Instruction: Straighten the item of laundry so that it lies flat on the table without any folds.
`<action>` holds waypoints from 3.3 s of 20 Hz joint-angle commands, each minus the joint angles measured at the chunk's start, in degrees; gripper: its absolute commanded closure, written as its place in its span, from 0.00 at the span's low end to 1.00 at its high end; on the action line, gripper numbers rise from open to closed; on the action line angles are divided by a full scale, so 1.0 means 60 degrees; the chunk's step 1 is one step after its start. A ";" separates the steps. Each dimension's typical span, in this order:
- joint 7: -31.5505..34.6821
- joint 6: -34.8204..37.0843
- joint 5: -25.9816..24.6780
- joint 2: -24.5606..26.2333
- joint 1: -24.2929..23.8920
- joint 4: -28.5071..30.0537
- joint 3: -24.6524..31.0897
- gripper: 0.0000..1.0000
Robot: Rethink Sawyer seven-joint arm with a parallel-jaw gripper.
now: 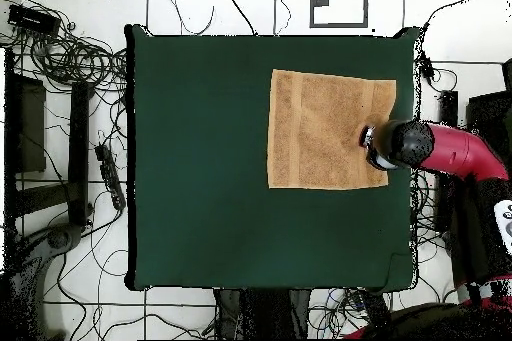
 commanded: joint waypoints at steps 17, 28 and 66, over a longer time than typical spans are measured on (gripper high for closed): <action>-0.2126 0.1864 0.0685 -0.2191 0.0286 0.1683 0.0693 0.00; -0.0700 0.0477 0.0835 -0.1769 0.0345 0.2287 0.0555 0.00; 0.1433 -0.1271 0.1561 -0.1068 0.0863 0.2689 -0.0162 0.00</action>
